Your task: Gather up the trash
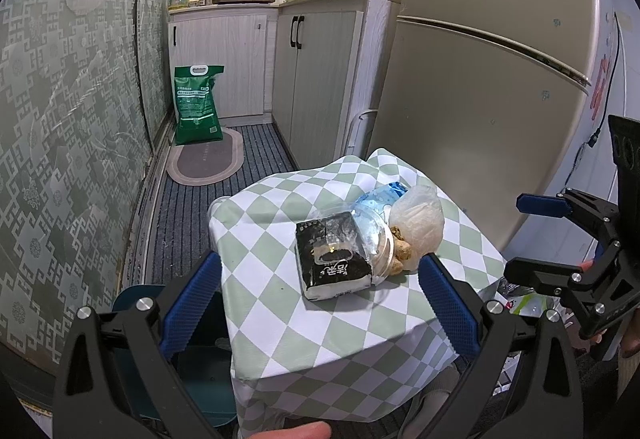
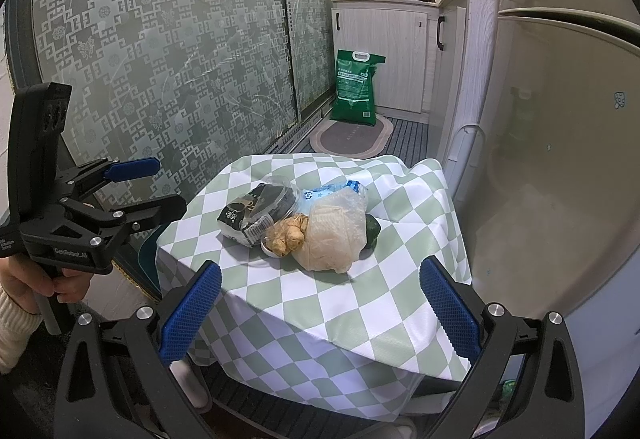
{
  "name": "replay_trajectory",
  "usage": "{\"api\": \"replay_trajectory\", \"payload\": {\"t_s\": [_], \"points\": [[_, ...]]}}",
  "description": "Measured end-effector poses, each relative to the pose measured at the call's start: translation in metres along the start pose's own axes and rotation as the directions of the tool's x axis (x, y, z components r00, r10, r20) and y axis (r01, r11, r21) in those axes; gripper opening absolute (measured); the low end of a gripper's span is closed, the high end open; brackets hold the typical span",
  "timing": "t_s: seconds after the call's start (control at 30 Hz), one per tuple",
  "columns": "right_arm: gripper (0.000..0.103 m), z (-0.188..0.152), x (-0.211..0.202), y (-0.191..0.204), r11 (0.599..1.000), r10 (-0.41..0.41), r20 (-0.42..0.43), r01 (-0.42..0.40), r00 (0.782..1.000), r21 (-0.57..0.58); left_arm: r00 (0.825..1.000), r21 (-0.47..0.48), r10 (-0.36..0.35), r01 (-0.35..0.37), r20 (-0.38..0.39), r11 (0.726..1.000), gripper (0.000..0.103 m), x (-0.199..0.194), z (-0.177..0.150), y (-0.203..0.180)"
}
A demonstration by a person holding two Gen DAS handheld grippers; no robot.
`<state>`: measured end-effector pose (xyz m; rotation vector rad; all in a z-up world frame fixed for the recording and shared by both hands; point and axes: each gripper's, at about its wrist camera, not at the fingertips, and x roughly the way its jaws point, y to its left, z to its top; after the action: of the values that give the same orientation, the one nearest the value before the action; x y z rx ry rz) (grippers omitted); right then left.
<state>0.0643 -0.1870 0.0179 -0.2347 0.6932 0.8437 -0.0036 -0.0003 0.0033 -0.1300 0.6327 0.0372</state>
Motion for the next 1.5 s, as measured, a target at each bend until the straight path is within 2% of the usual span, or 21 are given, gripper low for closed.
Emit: {"api": "replay_trajectory", "payload": {"t_s": [0.23,0.33,0.4,0.47,0.63,0.7,0.77,0.87,0.97,1.17,1.33,1.5], "points": [[0.1,-0.003,-0.001,-0.003,0.999,-0.026,-0.003,0.026,1.0,0.028,1.0,0.059,-0.009,0.01,-0.016,0.998,0.1,0.008,-0.009,-0.006],[0.1,-0.001,-0.001,-0.004,0.999,-0.027,0.007,0.027,1.0,0.035,0.998,0.075,-0.044,0.047,-0.046,0.996,0.099,0.012,-0.013,-0.01],[0.1,0.002,-0.003,-0.003,0.999,-0.024,0.021,0.024,0.999,0.04,0.998,0.093,-0.044,0.048,-0.05,0.994,0.095,0.014,-0.014,-0.013],[0.1,0.005,-0.003,-0.002,0.999,-0.026,0.023,0.025,0.999,0.043,0.997,0.1,-0.049,0.056,-0.065,0.993,0.078,0.018,-0.015,-0.014],[0.1,0.007,0.001,-0.003,0.997,-0.033,-0.004,0.033,0.999,0.063,0.993,0.079,-0.076,0.083,-0.087,0.993,0.074,0.026,-0.014,-0.012],[0.1,0.008,0.0,-0.004,0.997,-0.03,-0.002,0.03,1.0,0.068,0.992,0.083,-0.081,0.089,-0.099,0.993,0.066,0.03,-0.015,-0.014],[0.1,0.009,0.0,-0.005,0.997,-0.03,0.0,0.03,1.0,0.073,0.989,0.085,-0.087,0.097,-0.116,0.992,0.062,0.036,-0.016,-0.014],[0.094,0.01,0.003,-0.008,0.996,-0.034,-0.011,0.034,0.999,0.083,0.988,0.088,-0.078,0.091,-0.136,0.992,0.056,0.044,-0.018,-0.012],[0.09,0.011,0.008,-0.01,0.995,-0.033,-0.028,0.036,0.999,0.091,0.986,0.08,-0.069,0.082,-0.151,0.993,0.054,0.051,-0.019,-0.006],[0.089,0.018,0.013,-0.006,0.997,-0.017,-0.028,0.02,0.999,0.077,0.984,0.08,-0.064,0.078,-0.164,0.994,0.053,0.062,-0.015,-0.003],[0.089,0.024,0.018,-0.011,0.996,-0.017,-0.026,0.02,1.0,0.084,0.982,0.098,-0.052,0.071,-0.184,0.993,0.056,0.073,-0.013,-0.007],[0.089,0.031,0.022,-0.01,0.996,-0.007,-0.025,0.009,1.0,0.089,0.98,0.073,-0.072,0.087,-0.187,0.994,0.067,0.075,-0.009,-0.004]]}}
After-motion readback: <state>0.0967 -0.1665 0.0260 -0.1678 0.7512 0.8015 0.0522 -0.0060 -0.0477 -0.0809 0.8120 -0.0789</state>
